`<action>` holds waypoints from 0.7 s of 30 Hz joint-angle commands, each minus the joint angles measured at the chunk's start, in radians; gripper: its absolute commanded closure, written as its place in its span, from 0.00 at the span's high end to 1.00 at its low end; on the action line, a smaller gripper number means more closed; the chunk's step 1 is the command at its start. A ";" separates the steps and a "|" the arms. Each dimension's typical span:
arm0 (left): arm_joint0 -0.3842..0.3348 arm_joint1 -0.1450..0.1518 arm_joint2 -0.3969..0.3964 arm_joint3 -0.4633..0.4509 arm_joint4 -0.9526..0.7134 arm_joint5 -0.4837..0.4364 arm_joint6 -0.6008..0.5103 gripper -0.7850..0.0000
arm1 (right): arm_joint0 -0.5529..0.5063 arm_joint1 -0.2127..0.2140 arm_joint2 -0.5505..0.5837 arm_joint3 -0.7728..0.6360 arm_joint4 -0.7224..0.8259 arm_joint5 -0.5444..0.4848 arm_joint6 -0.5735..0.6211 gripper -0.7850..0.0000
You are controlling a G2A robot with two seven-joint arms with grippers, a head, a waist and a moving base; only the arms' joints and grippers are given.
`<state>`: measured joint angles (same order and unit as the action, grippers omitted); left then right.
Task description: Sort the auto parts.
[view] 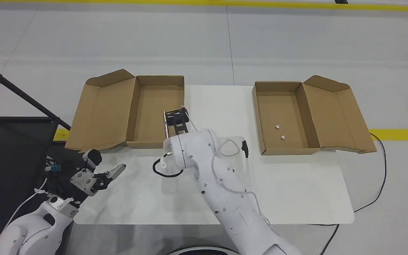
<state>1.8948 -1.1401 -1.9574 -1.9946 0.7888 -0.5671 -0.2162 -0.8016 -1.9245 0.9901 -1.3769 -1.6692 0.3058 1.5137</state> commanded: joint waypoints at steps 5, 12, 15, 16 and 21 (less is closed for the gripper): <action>0.000 0.000 0.000 0.000 0.000 0.000 0.000 1.00 | 0.001 0.002 0.002 -0.068 0.017 0.023 -0.023 0.00; 0.000 0.000 0.000 0.000 0.000 0.000 0.000 1.00 | 0.110 -0.021 -0.041 0.114 0.153 0.110 -0.192 0.00; 0.000 0.000 0.000 0.000 0.000 0.000 0.000 1.00 | 0.170 -0.038 -0.062 0.229 0.232 0.138 -0.293 0.00; 0.000 0.000 0.000 0.000 0.000 0.000 0.000 1.00 | 0.191 -0.044 -0.071 0.271 0.258 0.147 -0.326 0.00; 0.000 0.000 0.000 0.000 0.000 0.000 0.000 1.00 | 0.299 -0.073 -0.123 0.480 0.414 0.172 -0.484 0.00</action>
<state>1.8948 -1.1401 -1.9574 -1.9946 0.7888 -0.5671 -0.2162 -0.5247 -1.9922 0.8784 -0.9455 -1.2910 0.4718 1.0635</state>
